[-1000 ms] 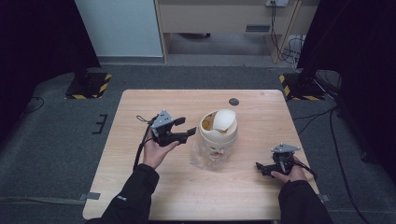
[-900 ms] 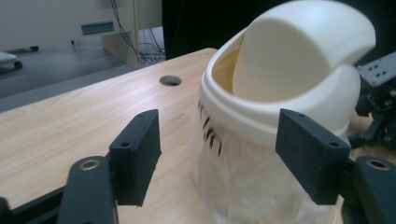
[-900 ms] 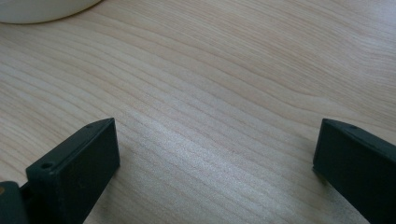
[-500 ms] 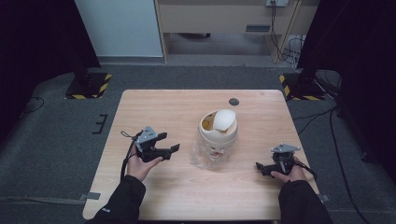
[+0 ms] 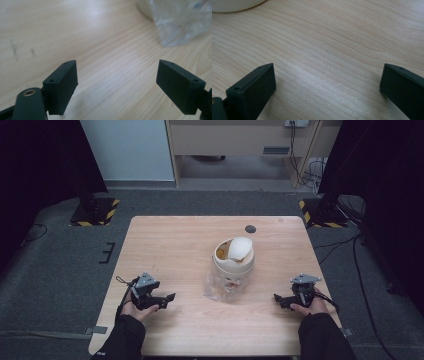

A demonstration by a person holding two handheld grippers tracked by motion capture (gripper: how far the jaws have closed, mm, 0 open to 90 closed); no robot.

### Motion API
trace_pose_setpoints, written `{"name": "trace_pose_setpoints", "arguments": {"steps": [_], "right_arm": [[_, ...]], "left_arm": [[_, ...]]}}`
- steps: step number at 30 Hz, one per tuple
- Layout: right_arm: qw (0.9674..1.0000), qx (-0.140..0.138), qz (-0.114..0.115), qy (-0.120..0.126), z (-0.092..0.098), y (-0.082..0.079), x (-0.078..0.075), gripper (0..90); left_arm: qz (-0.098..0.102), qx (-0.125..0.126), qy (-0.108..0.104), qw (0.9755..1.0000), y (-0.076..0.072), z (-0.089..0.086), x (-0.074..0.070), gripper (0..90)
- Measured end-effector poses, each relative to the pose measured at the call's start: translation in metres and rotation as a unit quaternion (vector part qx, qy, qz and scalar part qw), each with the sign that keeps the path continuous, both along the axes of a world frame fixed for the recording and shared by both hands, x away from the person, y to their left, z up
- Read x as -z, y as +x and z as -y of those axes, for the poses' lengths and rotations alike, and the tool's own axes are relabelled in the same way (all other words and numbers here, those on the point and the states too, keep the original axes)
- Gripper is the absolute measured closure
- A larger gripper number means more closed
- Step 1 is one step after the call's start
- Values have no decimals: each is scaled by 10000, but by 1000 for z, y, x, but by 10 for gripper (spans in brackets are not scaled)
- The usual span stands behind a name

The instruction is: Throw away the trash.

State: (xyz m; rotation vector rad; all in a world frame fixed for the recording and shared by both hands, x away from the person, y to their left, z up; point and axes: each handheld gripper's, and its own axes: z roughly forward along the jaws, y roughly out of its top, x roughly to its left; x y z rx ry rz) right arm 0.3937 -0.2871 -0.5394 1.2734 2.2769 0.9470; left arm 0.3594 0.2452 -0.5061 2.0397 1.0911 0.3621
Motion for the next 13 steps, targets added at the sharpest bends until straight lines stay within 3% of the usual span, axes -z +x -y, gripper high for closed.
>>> {"name": "trace_pose_setpoints", "arguments": {"steps": [3,6,10,13], "right_arm": [[10000,0,0,0,0,0,0,7],[10000,1,-1,1,0,0,0,6],[10000,3,0,0,0,0,0,6],[10000,7,1,-3,0,0,0,5]], "left_arm": [[-95,-118,348,9993,-4,-6,3,155],[-244,-278,453,9983,-5,-12,5,129],[-316,-308,671,9968,-4,-16,8,125],[-412,-311,687,9963,-2,-17,12,121]]}}
